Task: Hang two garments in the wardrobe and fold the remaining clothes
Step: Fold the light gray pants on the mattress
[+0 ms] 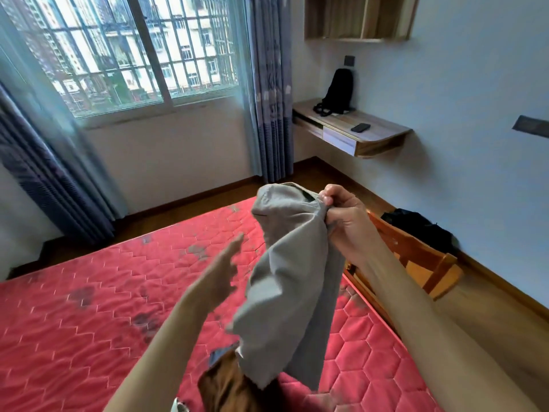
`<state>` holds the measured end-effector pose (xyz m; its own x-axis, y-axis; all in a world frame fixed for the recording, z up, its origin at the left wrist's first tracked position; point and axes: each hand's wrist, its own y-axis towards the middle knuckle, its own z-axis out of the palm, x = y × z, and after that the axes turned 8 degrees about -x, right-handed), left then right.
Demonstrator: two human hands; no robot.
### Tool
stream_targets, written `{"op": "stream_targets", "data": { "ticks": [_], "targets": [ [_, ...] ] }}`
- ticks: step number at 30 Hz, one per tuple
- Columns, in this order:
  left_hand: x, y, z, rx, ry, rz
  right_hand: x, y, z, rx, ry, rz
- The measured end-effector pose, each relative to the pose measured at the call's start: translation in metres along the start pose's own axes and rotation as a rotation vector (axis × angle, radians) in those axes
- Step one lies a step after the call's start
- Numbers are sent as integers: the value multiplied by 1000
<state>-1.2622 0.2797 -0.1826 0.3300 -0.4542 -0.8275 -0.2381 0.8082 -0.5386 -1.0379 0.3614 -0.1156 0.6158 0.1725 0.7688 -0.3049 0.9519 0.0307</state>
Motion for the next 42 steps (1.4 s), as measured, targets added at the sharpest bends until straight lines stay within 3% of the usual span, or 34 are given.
{"op": "stream_targets", "data": {
  "ticks": [3,5,8,11,14,17,20,25,31,34,36,38,39,42],
  "targets": [
    [42,12,15,177,-210,-340,-4,-2,4,111,77,40],
    [60,15,25,189,-328,-396,-2,-4,3,138,72,62],
    [71,22,41,189,-414,-356,14,-6,-8,105,116,94],
    [63,21,61,152,-314,-227,36,-9,-26,63,132,111],
    [42,24,69,149,-265,-103,48,-9,-57,-39,-214,86],
    [8,23,69,177,-291,30,59,-9,-97,-96,-532,229],
    [-27,19,75,173,-337,178,69,-7,-135,10,-686,436],
    [-55,9,107,197,-24,290,53,-9,-142,126,-904,526],
    [-53,13,112,191,167,421,17,-9,-122,-3,-778,320],
    [-56,12,99,167,378,481,1,-11,-110,-176,-762,46],
    [-54,9,98,-17,607,551,-13,-14,-94,-345,-781,-169],
    [-49,-4,106,-326,734,666,-31,-15,-77,-415,-789,-316],
    [-44,-12,113,-383,747,702,-40,-16,-68,-412,-794,-362],
    [-34,-38,139,-177,624,496,-62,-21,-37,-313,-859,-344]
  ]
}}
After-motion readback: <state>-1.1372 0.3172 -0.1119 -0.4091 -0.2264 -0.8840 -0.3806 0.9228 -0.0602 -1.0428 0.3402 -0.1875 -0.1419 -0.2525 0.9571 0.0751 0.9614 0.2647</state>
